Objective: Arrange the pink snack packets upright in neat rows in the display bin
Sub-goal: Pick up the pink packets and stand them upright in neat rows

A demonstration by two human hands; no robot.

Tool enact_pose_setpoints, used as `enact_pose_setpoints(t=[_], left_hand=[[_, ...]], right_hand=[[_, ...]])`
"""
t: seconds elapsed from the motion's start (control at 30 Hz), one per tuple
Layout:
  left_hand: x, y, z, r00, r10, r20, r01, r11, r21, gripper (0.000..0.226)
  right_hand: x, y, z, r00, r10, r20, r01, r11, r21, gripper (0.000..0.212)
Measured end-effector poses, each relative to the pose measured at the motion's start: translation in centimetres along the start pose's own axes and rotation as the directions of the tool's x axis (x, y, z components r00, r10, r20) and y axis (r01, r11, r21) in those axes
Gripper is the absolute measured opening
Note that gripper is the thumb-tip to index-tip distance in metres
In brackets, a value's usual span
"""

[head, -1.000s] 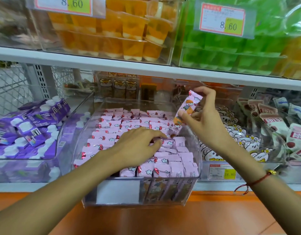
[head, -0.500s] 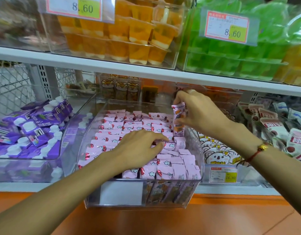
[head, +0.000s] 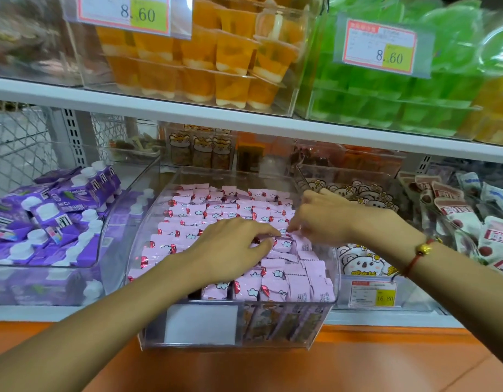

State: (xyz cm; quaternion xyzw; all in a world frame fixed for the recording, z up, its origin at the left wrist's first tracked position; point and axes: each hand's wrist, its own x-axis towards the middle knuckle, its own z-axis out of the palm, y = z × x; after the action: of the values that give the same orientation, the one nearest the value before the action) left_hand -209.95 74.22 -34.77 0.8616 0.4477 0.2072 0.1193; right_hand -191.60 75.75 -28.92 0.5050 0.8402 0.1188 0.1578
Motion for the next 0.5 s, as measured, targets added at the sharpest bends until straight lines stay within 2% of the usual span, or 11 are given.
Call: enact_pose_setpoints(t=[0.07, 0.17, 0.23, 0.33, 0.5], left_hand=[[-0.1, 0.1, -0.1, 1.0, 0.005, -0.01, -0.005, 1.0, 0.006, 0.032], [-0.2, 0.3, -0.4, 0.997, 0.051, -0.065, -0.048, 0.998, 0.052, 0.031], [-0.3, 0.5, -0.5, 0.991, 0.095, -0.089, -0.09, 0.994, 0.06, 0.03], [-0.4, 0.7, -0.6, 0.988, 0.153, -0.006, -0.153, 0.988, 0.014, 0.034], [-0.5, 1.0, -0.2, 0.969, 0.201, 0.147, -0.19, 0.978, -0.081, 0.04]], right_hand=[[-0.1, -0.1, -0.3, 1.0, 0.004, -0.026, -0.004, 1.0, 0.0, 0.034], [-1.1, 0.1, -0.3, 0.971, 0.034, -0.235, -0.033, 0.999, 0.01, 0.024], [-1.8, 0.0, -0.1, 0.948, 0.046, -0.316, -0.053, 0.998, -0.014, 0.02], [-2.4, -0.5, 0.5, 0.943, 0.095, -0.318, -0.083, 0.995, 0.05, 0.024], [-2.7, -0.8, 1.2, 0.903, 0.189, -0.386, -0.104, 0.967, 0.232, 0.015]])
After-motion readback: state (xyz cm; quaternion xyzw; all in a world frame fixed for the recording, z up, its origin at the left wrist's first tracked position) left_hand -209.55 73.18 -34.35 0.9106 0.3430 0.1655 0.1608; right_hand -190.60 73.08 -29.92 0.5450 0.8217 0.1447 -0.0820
